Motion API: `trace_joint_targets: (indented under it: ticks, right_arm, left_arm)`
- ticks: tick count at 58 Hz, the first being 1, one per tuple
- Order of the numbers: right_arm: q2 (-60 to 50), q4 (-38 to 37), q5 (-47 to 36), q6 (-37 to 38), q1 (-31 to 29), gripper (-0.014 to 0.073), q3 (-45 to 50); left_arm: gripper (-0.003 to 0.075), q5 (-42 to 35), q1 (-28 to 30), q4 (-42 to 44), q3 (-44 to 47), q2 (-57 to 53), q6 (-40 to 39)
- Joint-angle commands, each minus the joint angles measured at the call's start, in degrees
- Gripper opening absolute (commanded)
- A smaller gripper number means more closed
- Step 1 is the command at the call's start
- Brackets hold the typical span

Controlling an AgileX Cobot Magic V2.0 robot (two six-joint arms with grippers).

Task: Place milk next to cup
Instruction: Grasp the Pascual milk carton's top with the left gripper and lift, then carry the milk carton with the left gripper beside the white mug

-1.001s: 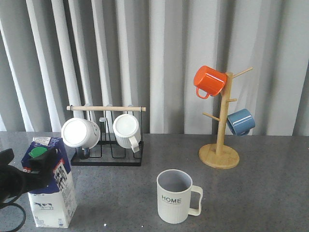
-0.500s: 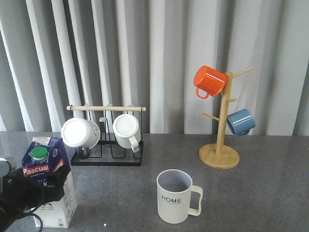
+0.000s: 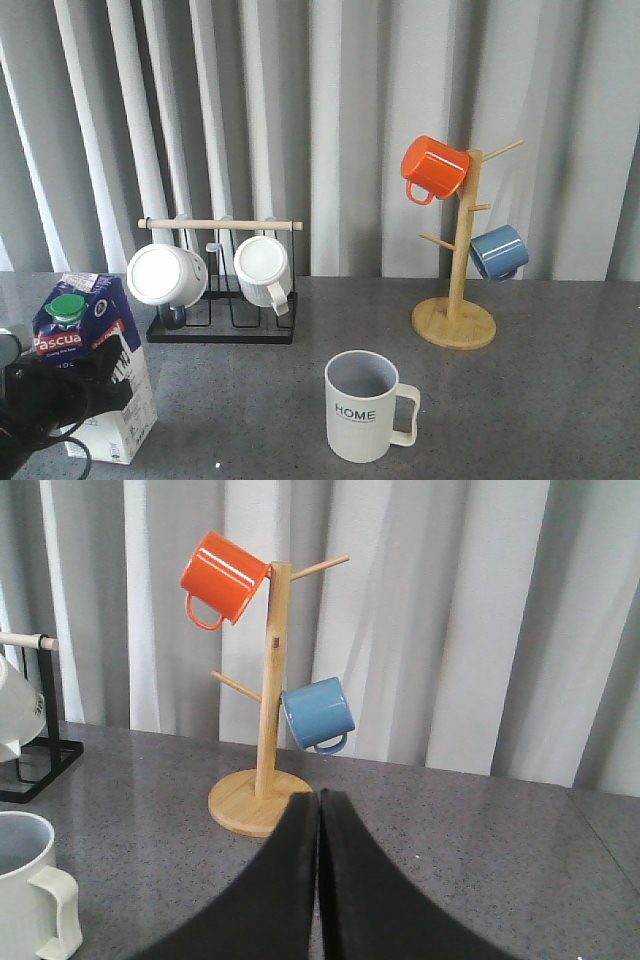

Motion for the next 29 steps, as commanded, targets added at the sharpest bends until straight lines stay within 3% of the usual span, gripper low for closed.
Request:
trace_joint_targets:
  ticks: [1, 20, 25, 29]
  right_arm:
    - [0.0, -0.6, -4.0, -0.1, -0.3, -0.0011, -1.6]
    - [0.0, -0.6, -4.0, -0.1, -0.3, -0.0011, -1.6]
    - [0.0, -0.6, -4.0, -0.1, -0.3, -0.0011, -1.6]
    - [0.1, -0.6, -4.1, 0.0, -0.3, -0.0011, -1.6]
  left_arm:
    - [0.0072, -4.9, -0.3, -0.8, -1.7, -2.0, -0.1]
    - [0.0020, -2.5, 0.5, -2.7, -1.5, -3.2, -4.6]
    - [0.0020, -1.1, -3.0, -10.4, -1.7, -6.1, 2.0]
    - [0.0020, -1.6, -7.6, -23.4, -2.4, -7.9, 12.0]
